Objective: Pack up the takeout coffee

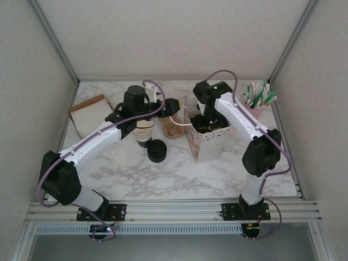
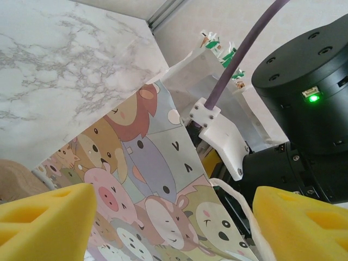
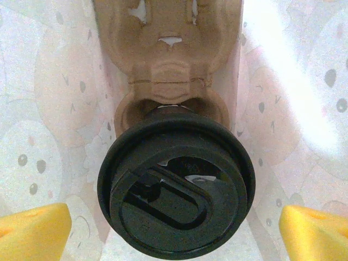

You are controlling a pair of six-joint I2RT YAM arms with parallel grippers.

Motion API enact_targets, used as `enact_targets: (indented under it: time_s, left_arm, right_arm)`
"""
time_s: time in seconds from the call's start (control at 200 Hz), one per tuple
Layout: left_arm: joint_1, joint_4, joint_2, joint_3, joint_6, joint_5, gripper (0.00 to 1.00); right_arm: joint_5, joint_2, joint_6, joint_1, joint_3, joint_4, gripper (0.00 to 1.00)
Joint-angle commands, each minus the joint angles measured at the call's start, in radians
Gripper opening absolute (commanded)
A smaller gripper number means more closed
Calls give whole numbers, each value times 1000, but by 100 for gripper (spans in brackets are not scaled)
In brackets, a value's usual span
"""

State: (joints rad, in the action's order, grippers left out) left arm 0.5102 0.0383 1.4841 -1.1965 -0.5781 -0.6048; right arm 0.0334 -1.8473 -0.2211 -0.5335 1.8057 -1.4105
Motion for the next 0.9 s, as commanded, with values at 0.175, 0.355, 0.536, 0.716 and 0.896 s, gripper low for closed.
enact_targets:
  time_s: [0.175,0.355,0.536,0.716,0.896]
  left_arm:
    - [13,-11,8,-32,11,4,76]
    - [14,-13,6,-34,10,7,76]
    - [14,-15,8,-37,12,7,76]
    - [14,-16,11,-41,14,5,76]
    - [16,-15,12,-44,13,3,76]
  right_arm:
    - [17,51,-7,1,40,-39,99]
    - [21,56,-9,0,47,-44,99]
    - [26,63,-12,0,61,-54,99]
    - [32,71,-11,0,80,-66,99]
    - [33,74,-13,0,80,-64,99]
